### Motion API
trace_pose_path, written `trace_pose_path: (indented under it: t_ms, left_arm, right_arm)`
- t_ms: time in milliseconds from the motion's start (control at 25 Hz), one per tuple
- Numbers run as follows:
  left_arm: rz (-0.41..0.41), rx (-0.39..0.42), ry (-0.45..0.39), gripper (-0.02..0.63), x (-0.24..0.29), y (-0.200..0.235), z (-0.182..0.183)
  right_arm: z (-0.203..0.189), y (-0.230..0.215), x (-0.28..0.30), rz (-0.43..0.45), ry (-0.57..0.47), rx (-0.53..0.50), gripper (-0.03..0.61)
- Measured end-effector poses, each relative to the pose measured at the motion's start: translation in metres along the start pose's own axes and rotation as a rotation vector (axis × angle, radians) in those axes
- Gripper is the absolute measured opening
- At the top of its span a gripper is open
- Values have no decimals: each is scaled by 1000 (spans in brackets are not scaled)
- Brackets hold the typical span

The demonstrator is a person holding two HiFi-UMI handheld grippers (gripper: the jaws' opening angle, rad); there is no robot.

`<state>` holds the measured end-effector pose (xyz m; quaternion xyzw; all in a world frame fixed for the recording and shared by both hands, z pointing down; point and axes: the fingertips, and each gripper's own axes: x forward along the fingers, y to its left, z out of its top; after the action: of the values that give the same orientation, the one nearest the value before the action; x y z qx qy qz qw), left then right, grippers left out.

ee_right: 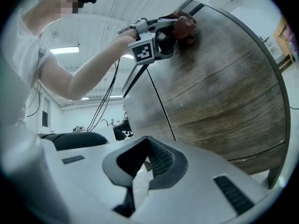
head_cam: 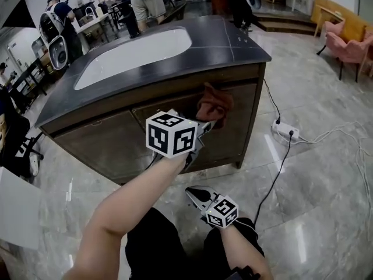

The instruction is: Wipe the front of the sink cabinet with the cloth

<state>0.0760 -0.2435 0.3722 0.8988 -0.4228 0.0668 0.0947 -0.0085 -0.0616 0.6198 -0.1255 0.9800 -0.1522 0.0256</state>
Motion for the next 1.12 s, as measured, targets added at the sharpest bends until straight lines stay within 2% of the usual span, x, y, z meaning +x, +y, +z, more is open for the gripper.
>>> trace_pose_path:
  t_ms: [240,520,720,1000,1120]
  left_arm:
    - [-88,-20,34,132,60,-34,-7]
    - [-151,-61,82,132,106,-56,-21]
    - [-118,-104,88,132,103,-50,-35]
    - [-58,-97,82,132,73,-29,-42]
    - [-28,-60,98,132,54,-20,-52]
  right_arm:
    - [1,9,-15,-5,13,-34,12]
    - [15,-5,-29,-39,-59,33,12]
    - [10,-4,-26,-22,-48,34,12]
    - [2,-1,-14,21,-33,44,12]
    - [-2,0,-11,39,-20,37,12]
